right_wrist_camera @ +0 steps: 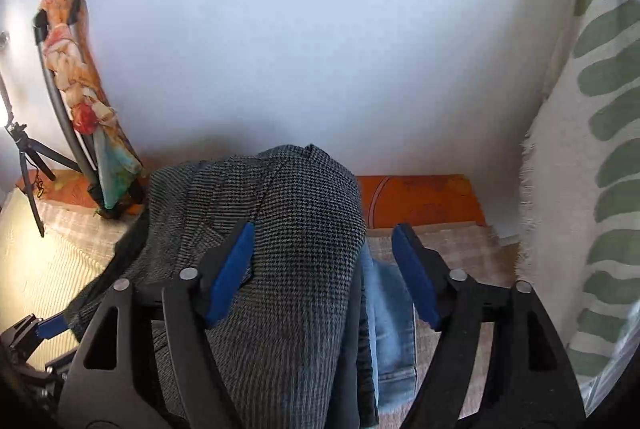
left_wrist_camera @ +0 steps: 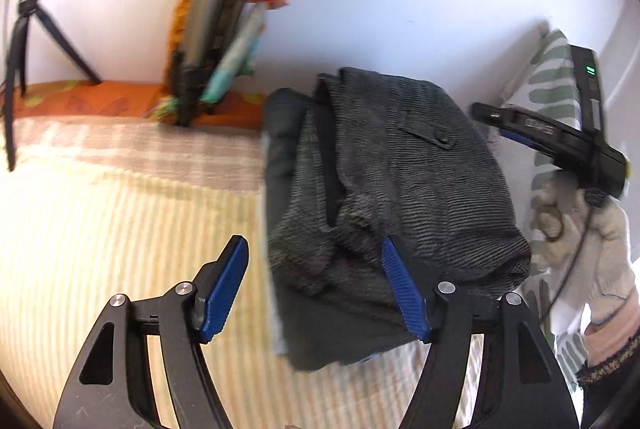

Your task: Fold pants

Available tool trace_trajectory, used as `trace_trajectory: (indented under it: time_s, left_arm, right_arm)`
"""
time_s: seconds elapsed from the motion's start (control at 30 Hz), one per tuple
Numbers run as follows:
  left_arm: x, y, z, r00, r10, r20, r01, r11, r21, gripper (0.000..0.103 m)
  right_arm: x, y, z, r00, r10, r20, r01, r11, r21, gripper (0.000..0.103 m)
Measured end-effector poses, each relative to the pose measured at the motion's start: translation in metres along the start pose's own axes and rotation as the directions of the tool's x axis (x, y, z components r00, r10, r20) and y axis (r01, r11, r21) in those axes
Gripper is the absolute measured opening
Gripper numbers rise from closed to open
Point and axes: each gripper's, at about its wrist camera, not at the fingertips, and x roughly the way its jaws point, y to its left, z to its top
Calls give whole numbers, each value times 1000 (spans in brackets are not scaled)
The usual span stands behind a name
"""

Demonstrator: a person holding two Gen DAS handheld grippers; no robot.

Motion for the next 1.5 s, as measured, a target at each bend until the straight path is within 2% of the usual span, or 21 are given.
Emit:
trace_trajectory:
  time_s: [0.2,0.4,0.67,1.07,1.17,1.27,1.33,1.37,1.4,1.5]
  left_arm:
    - [-28,11,-5,999,30,12,-30,1000,-6,69]
    - [-71,15,-12,997,41,70,-44,998,42,69]
    - [-122,22,-26,991,22,134,-34,996,85,69]
    - [-188,23,-58,983,-22,182,-11,984,179,69]
    - [-203,22,-66,980,-35,197,-5,980,199,78]
    - [-215,23,-73,979,-39,200,-7,975,223,78]
    - [-222,26,-78,977,-35,210,-16,971,237,79]
    - [-226,28,-80,976,-33,215,-22,969,245,80]
    - [-229,30,-82,976,-32,216,-23,968,249,81]
    - [-235,36,-87,977,-26,212,-31,965,262,81]
  right_arm:
    - [-39,12,-5,999,25,25,-26,999,39,75]
    - [-79,36,-15,998,39,49,-41,998,43,75]
    - [-131,68,-39,995,64,73,-68,996,59,76]
    - [-202,119,-91,989,93,117,-99,994,54,76]
    - [-216,129,-102,985,114,131,-122,991,57,76]
    - [-229,137,-114,983,111,149,-121,991,56,76]
    - [-238,142,-122,980,109,168,-121,991,60,84]
    - [-241,144,-125,978,103,182,-116,991,64,94]
    - [-245,146,-129,976,95,196,-110,992,66,98]
    - [-252,154,-138,974,85,211,-101,993,68,98]
